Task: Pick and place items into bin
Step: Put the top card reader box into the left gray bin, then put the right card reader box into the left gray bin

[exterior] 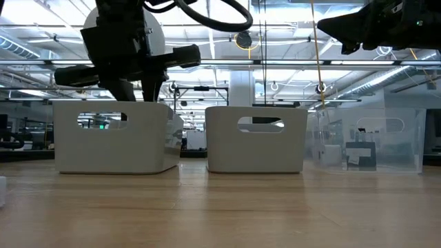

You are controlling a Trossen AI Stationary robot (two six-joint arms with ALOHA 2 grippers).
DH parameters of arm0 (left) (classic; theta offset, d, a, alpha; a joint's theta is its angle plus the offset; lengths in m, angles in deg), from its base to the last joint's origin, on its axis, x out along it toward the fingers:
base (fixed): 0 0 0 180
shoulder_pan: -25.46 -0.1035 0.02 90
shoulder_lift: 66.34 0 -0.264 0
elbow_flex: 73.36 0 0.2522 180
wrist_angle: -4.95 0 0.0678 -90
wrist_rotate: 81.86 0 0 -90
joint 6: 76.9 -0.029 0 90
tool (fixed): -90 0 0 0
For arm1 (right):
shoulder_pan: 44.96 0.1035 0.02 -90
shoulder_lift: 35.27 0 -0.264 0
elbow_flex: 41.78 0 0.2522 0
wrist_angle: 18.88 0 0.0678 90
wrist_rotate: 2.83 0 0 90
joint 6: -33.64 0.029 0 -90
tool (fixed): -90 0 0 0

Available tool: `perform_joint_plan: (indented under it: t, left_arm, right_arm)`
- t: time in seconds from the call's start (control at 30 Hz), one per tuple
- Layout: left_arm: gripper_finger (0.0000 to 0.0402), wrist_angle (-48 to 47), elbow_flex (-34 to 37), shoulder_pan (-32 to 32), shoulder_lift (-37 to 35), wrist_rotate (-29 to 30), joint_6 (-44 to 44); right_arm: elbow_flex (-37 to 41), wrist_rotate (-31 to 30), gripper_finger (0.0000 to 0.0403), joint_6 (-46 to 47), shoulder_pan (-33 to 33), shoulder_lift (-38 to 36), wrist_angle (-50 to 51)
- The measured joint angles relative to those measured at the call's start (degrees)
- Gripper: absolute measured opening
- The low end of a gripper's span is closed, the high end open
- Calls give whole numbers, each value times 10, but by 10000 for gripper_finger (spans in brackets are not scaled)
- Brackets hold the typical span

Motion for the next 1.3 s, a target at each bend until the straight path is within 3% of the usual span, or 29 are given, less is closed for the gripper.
perform_joint_plan:
  t: [0.13,0.3,0.4,0.57,0.67,0.8,0.87,1.03,1.3]
  left_arm:
    - [90,0,0,0,0,16,13]
    - [92,-3,0,8,-9,90,42]
    - [92,-6,0,22,-41,134,60]
    - [92,-1,0,52,-124,144,155]
    - [92,0,0,70,-170,104,309]
    - [92,15,0,83,-207,-52,541]
    - [92,45,0,96,-206,-98,644]
    - [92,117,-2,143,-178,-95,785]
    - [93,99,1,194,-90,-81,922]
  right_arm:
    - [0,0,4,0,0,0,0]
    - [0,0,4,0,0,0,0]
    - [0,0,4,0,0,0,0]
    - [0,1,4,0,0,0,0]
    - [0,1,4,-2,0,0,-1]
    - [0,1,4,-2,0,0,-1]
    - [0,1,4,-2,0,0,-1]
    - [0,2,4,2,0,0,-5]
    - [-1,2,4,32,0,-1,-17]
